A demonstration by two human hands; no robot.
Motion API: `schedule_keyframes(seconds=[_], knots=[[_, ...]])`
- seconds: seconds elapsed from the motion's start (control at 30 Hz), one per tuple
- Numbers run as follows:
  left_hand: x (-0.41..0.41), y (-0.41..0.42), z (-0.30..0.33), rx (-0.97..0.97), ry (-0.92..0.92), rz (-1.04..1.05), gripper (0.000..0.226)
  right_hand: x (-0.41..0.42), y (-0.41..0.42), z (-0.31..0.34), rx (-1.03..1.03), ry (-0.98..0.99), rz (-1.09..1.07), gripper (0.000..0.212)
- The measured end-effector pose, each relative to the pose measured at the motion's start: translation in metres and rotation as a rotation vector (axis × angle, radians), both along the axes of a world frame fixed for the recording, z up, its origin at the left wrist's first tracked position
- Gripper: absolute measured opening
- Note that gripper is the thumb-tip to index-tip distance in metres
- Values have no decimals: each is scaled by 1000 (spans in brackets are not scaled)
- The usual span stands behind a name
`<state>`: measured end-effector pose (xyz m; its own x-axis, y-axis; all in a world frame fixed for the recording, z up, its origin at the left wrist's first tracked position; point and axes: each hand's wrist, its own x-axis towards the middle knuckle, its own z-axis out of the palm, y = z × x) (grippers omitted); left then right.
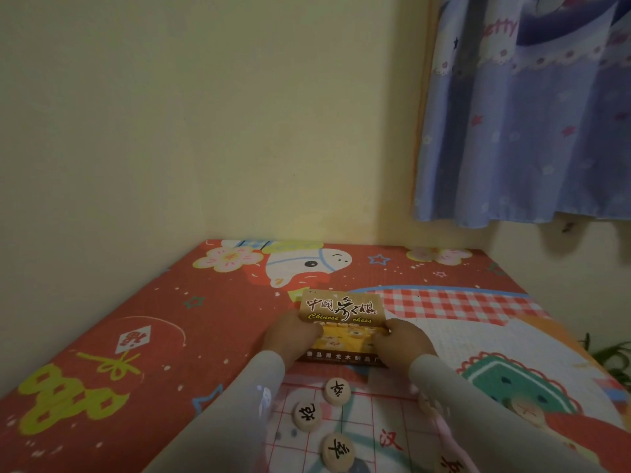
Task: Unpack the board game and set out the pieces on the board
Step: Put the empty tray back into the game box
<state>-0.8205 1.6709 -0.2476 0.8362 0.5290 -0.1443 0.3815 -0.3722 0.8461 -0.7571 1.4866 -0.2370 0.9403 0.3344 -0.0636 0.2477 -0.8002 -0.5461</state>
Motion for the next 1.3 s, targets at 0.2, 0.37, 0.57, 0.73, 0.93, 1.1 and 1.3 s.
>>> schedule_keyframes(seconds=[0.2,0.37,0.57,0.73,0.93,1.1,1.3], knots=[[-8,16,13,-368,-172,80,45,-6,11,5,209,38,-27,34],[-36,58,23,-478,-334,260,41,-28,45,22,492,53,75,39],[-106,134,11,-417,-516,531,17,-79,119,22,605,95,263,36],[-155,177,-3,-348,-538,718,27,-108,185,2,590,145,313,27],[-187,216,-16,-142,-458,721,30,-134,237,-12,448,149,429,34],[-180,212,-22,494,37,482,41,-133,238,-18,192,63,540,32],[-172,216,-27,626,293,406,51,-135,233,-18,-52,-77,628,35]])
